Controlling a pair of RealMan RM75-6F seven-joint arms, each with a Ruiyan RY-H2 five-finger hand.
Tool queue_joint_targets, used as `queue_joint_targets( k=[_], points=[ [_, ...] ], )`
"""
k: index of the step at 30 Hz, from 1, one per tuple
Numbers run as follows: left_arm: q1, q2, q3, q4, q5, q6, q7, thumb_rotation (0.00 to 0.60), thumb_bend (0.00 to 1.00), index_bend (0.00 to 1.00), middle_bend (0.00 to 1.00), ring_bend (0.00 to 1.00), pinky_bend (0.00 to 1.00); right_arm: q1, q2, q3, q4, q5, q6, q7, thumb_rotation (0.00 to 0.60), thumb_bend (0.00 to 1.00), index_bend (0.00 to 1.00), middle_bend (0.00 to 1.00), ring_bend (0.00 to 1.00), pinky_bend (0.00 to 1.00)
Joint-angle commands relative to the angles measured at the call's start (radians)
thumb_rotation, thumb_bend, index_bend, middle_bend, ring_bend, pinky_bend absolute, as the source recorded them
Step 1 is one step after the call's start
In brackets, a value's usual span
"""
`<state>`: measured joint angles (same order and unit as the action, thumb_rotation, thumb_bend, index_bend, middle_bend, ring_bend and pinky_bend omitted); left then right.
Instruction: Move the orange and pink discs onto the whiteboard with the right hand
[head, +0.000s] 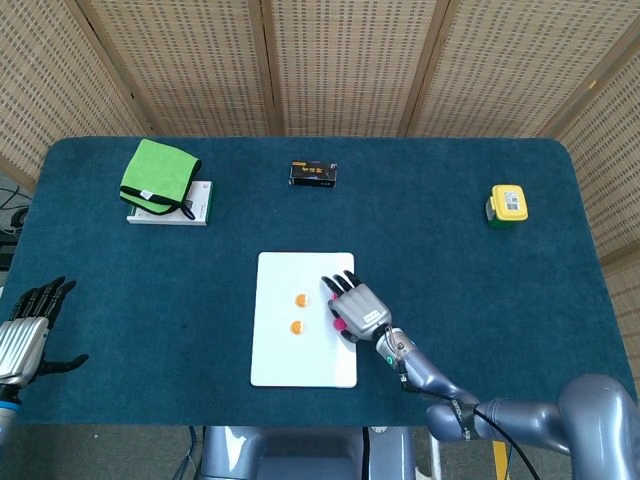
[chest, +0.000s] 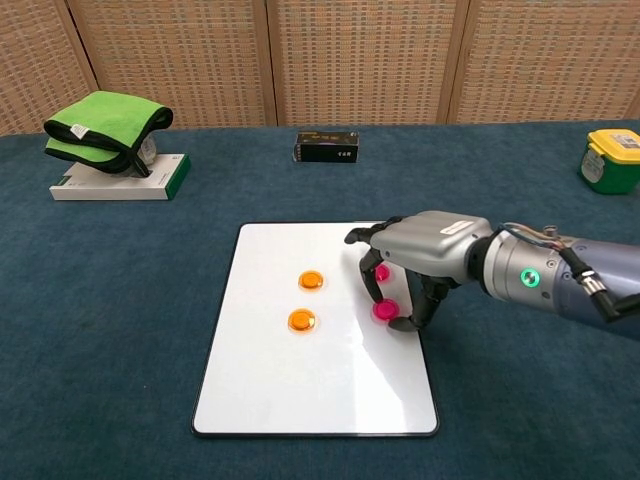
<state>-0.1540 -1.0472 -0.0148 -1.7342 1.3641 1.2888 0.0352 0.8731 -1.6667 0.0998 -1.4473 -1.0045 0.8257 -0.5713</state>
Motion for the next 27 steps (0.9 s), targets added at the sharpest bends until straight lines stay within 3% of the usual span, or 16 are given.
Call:
queue_joint_targets(
  k=[1, 27],
  points=[
    [0.0, 0.0, 0.0, 0.0, 0.0, 0.0, 0.0, 0.6, 0.0, 0.0, 0.0, 0.0, 0.0, 0.003, -0.004, -0.002, -0.002, 0.0, 0.003, -0.004, 0.6, 0.41, 0.53, 0.03, 0.0, 0.0],
    [-0.001, 0.002, 0.0, -0.002, -0.001, -0.003, -0.004, 0.6, 0.0, 0.0, 0.0, 0.0, 0.0, 0.026, -0.036, 0.002, 0.011, 0.032, 0.021, -0.028, 0.6, 0.41, 0.53, 0.03, 0.0, 0.0]
  ],
)
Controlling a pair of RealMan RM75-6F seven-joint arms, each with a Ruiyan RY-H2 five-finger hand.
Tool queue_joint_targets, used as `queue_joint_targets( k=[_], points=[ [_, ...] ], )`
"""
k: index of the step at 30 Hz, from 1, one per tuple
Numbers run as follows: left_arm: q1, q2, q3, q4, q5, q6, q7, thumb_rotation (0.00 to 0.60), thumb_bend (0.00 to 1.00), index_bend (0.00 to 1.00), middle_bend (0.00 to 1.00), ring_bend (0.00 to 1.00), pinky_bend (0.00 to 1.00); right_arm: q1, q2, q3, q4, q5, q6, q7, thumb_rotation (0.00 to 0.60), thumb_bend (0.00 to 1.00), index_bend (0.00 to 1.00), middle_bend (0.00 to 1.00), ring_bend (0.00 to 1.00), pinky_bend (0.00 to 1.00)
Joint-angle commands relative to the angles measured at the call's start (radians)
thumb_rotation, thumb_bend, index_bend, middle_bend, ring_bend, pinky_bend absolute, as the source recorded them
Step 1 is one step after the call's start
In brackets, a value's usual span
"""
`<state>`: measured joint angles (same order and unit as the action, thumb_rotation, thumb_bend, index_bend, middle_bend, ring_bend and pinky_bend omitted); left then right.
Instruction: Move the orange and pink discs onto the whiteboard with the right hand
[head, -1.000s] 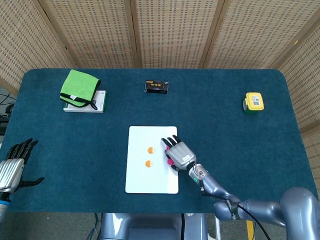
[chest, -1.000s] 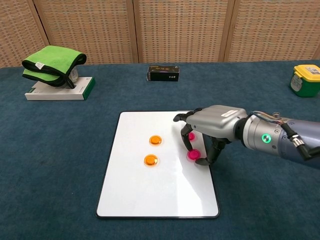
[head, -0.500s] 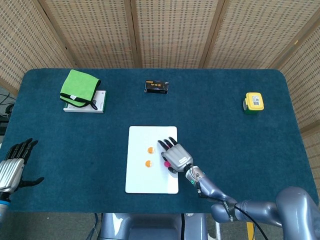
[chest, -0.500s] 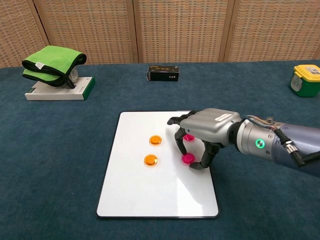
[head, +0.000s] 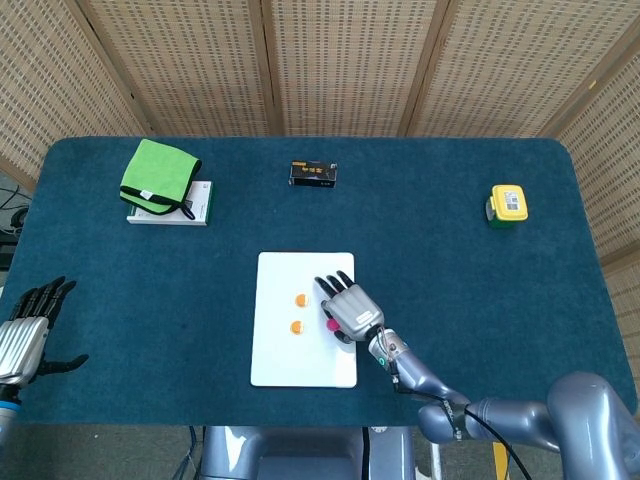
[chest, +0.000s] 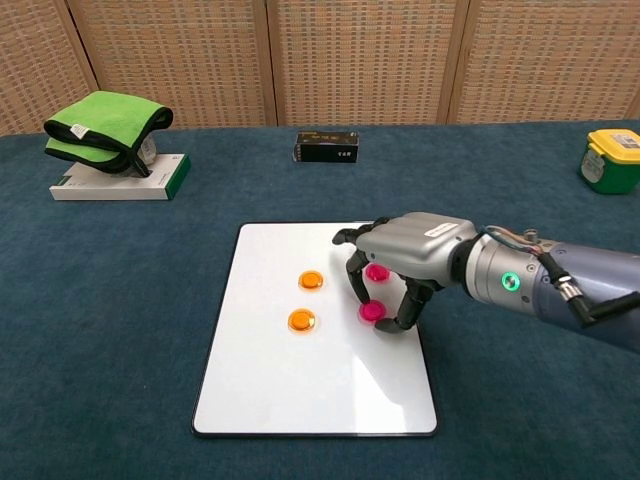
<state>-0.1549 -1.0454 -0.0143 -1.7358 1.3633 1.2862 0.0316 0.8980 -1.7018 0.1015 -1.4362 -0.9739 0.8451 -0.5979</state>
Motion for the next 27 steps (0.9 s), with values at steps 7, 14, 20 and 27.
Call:
queue_joint_targets(
  k=[7, 14, 20, 27],
  points=[
    [0.0, 0.001, 0.0, 0.0, 0.0, -0.002, -0.005, 0.6, 0.0, 0.0, 0.0, 0.0, 0.0, 0.006, -0.004, 0.003, 0.0, 0.007, 0.005, -0.002, 0.6, 0.41, 0.52, 0.03, 0.0, 0.0],
    [0.0, 0.002, 0.001, 0.001, 0.0, -0.002, -0.007, 0.6, 0.0, 0.0, 0.0, 0.0, 0.0, 0.008, -0.006, 0.001, 0.0, 0.005, 0.002, 0.005, 0.6, 0.4, 0.46, 0.03, 0.0, 0.0],
    [-0.001, 0.003, 0.0, -0.001, -0.001, -0.003, -0.007, 0.6, 0.0, 0.0, 0.0, 0.0, 0.0, 0.008, -0.005, -0.001, 0.001, -0.002, 0.004, 0.013, 0.6, 0.39, 0.36, 0.02, 0.0, 0.0],
    [-0.001, 0.003, 0.0, -0.001, -0.001, -0.004, -0.008, 0.6, 0.0, 0.0, 0.0, 0.0, 0.0, 0.006, 0.001, 0.001, -0.008, -0.001, 0.009, 0.017, 0.6, 0.39, 0.36, 0.02, 0.0, 0.0]
  ],
)
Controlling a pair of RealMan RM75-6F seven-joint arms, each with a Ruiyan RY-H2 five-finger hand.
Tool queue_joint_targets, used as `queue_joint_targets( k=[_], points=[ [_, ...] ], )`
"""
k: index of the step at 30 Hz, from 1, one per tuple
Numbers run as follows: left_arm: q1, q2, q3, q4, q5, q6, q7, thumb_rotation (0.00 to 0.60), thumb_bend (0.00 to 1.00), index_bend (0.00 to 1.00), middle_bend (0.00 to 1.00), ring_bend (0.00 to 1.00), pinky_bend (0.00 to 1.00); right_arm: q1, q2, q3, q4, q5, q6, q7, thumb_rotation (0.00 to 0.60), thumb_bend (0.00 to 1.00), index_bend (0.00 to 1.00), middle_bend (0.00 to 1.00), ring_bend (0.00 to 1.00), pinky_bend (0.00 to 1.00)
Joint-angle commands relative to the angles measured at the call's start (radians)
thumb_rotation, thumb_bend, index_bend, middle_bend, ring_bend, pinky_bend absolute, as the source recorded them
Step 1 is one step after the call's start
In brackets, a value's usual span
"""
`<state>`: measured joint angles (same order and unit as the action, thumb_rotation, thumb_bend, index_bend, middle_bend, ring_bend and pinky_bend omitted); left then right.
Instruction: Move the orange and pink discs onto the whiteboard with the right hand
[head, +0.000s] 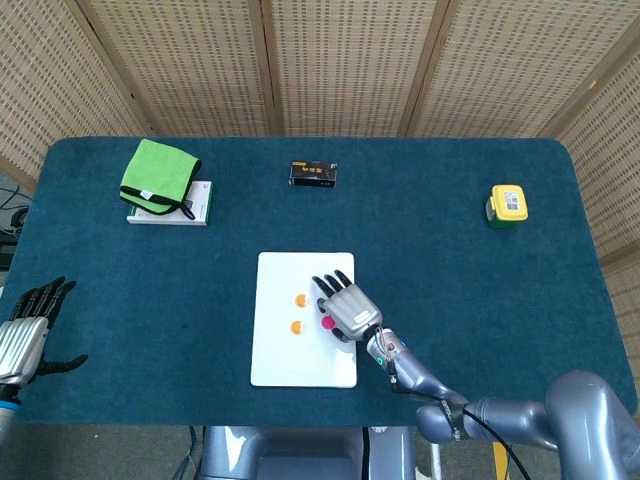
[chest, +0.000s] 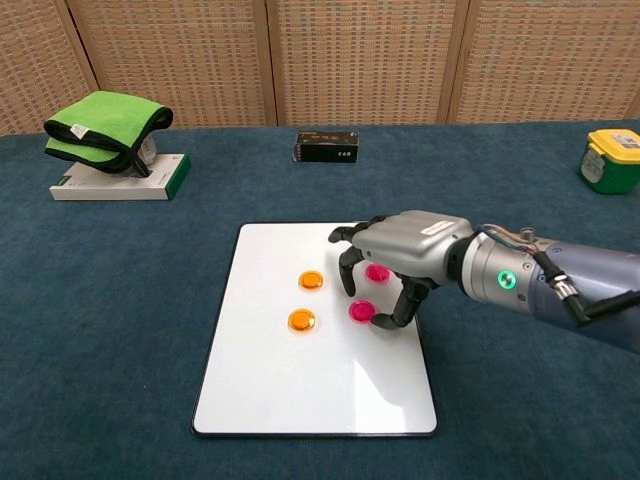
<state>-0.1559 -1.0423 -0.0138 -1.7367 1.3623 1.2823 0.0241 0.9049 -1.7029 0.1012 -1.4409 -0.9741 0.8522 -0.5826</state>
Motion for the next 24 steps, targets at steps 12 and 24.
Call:
queue_joint_targets(
  k=[12, 24],
  points=[
    [-0.001, 0.001, 0.0, 0.0, 0.004, -0.001, -0.009, 0.6, 0.0, 0.0, 0.0, 0.0, 0.0, -0.06, 0.178, 0.01, -0.216, -0.124, 0.125, 0.053, 0.6, 0.33, 0.34, 0.02, 0.0, 0.0],
    [0.006, -0.011, 0.002, 0.021, 0.052, 0.035, -0.033, 0.6, 0.0, 0.0, 0.0, 0.0, 0.0, -0.391, 0.42, -0.092, -0.03, -0.433, 0.568, 0.409, 0.6, 0.0, 0.03, 0.0, 0.0, 0.0]
  ],
)
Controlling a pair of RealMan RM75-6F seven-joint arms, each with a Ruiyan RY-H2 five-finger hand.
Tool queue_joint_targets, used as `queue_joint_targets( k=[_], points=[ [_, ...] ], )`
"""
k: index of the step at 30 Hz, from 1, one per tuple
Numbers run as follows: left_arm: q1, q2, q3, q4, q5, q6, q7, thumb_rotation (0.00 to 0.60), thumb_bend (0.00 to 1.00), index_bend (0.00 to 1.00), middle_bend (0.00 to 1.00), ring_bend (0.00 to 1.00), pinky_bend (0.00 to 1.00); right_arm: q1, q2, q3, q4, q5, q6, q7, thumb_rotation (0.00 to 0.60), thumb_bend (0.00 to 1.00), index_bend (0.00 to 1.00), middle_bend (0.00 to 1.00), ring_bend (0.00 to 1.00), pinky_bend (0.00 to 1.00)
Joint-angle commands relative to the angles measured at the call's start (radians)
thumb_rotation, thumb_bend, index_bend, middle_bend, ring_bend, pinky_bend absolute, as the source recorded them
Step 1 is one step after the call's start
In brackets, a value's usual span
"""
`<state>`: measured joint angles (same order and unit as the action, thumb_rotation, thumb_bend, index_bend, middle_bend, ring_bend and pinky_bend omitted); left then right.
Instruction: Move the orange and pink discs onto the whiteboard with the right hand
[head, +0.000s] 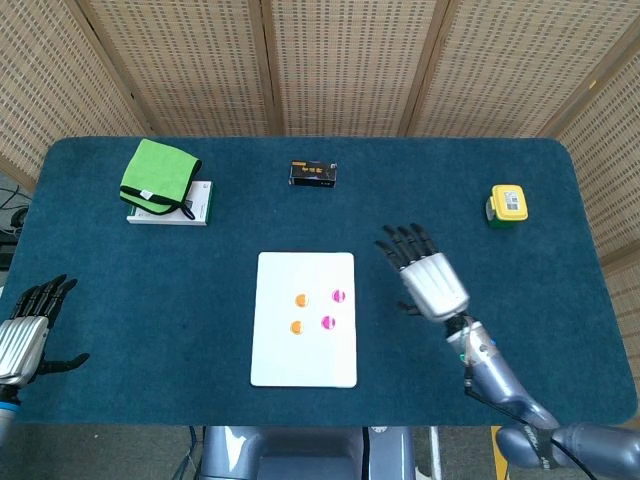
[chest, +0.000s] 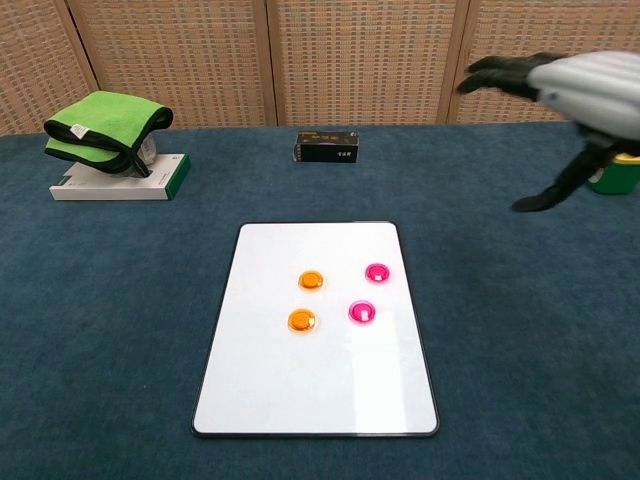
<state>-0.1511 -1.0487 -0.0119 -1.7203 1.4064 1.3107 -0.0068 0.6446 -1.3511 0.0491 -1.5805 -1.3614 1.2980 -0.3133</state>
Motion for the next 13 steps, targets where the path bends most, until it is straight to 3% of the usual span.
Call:
queue_joint_targets(
  k=[1, 7, 13],
  points=[
    [0.002, -0.007, -0.001, 0.008, 0.012, 0.011, -0.002, 0.6, 0.0, 0.0, 0.0, 0.0, 0.0, -0.157, 0.071, -0.045, 0.13, -0.035, 0.135, 0.17, 0.6, 0.0, 0.03, 0.0, 0.0, 0.0],
    [0.007, -0.015, 0.0, 0.018, 0.027, 0.031, -0.008, 0.6, 0.0, 0.0, 0.0, 0.0, 0.0, -0.298, 0.073, -0.059, 0.185, 0.02, 0.2, 0.339, 0.6, 0.0, 0.0, 0.0, 0.0, 0.0],
    [0.017, -0.026, -0.002, 0.027, 0.043, 0.061, -0.002, 0.6, 0.0, 0.0, 0.0, 0.0, 0.0, -0.404, 0.075, -0.061, 0.19, -0.002, 0.303, 0.377, 0.6, 0.0, 0.0, 0.0, 0.0, 0.0]
  ],
)
